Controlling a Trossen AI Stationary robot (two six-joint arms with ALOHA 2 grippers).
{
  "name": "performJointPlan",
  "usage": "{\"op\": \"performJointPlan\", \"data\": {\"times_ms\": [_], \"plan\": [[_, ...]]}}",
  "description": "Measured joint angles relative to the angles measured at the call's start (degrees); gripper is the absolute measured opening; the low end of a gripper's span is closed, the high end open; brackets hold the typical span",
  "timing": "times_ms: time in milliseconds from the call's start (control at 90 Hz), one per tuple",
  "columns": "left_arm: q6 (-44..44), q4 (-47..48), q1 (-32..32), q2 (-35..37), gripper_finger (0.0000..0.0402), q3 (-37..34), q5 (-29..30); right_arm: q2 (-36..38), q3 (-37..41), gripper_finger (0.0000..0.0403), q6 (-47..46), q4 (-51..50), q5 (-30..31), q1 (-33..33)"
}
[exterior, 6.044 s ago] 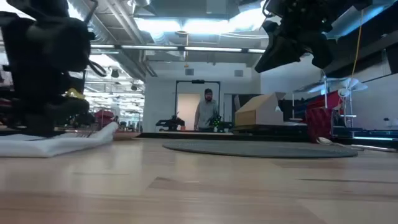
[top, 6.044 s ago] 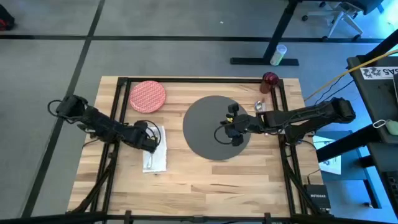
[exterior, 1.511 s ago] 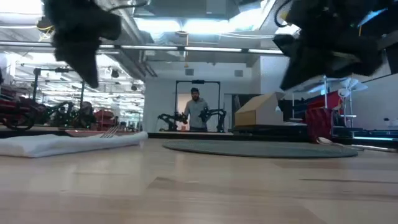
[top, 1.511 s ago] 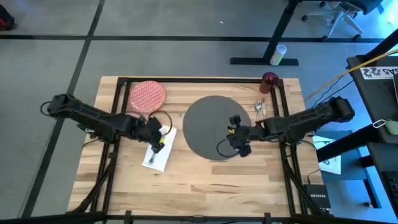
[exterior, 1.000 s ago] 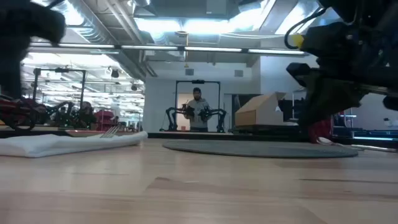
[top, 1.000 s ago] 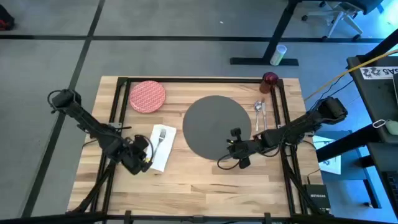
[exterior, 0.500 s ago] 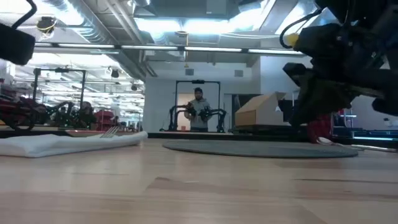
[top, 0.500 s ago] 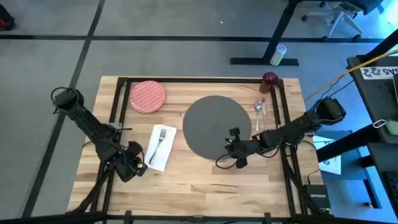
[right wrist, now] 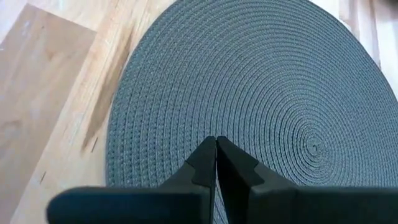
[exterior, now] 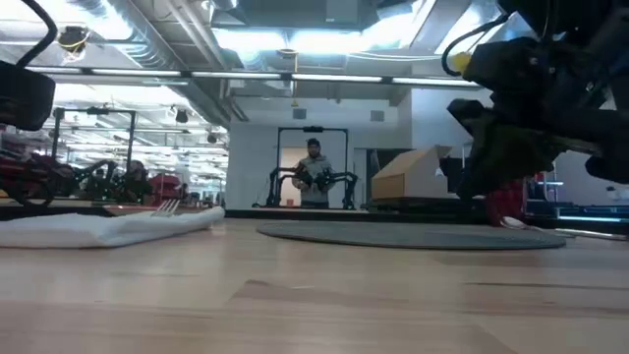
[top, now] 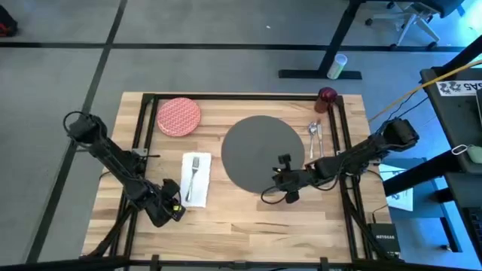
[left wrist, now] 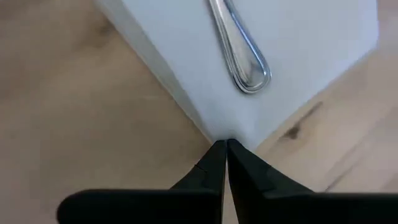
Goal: Set table place
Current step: Adjust the white table napkin, then adjust the gray placemat
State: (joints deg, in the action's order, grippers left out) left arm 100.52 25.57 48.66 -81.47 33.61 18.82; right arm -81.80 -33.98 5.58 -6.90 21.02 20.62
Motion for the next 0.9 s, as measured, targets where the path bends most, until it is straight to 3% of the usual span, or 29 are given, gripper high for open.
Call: {"op": "performJointPlan", "data": {"times_ms": [278, 433, 544, 900], "plan": [[-3.07, 6.40, -0.02, -0.09, 0.0000, 5.26, -0.30, -0.67, -0.04, 0.0000, -0.94, 0.48, -0.24, 0.00], [-4.97, 11.07, -0.03, -0.07, 0.0000, 10.15, 2.87, -4.08, -0.07, 0.0000, -1.15, 1.42, -0.84, -0.02], [-6.50, 12.99, -0.37, -0.04, 0.0000, 12.74, 5.68, -6.78, -0.07, 0.0000, -2.27, 4.09, -2.72, -0.02], [-17.22, 11.27, -7.37, -0.04, 0.0000, 13.52, 6.02, -13.62, -1.57, 0.0000, -6.64, 12.03, -10.81, 0.04]]}}
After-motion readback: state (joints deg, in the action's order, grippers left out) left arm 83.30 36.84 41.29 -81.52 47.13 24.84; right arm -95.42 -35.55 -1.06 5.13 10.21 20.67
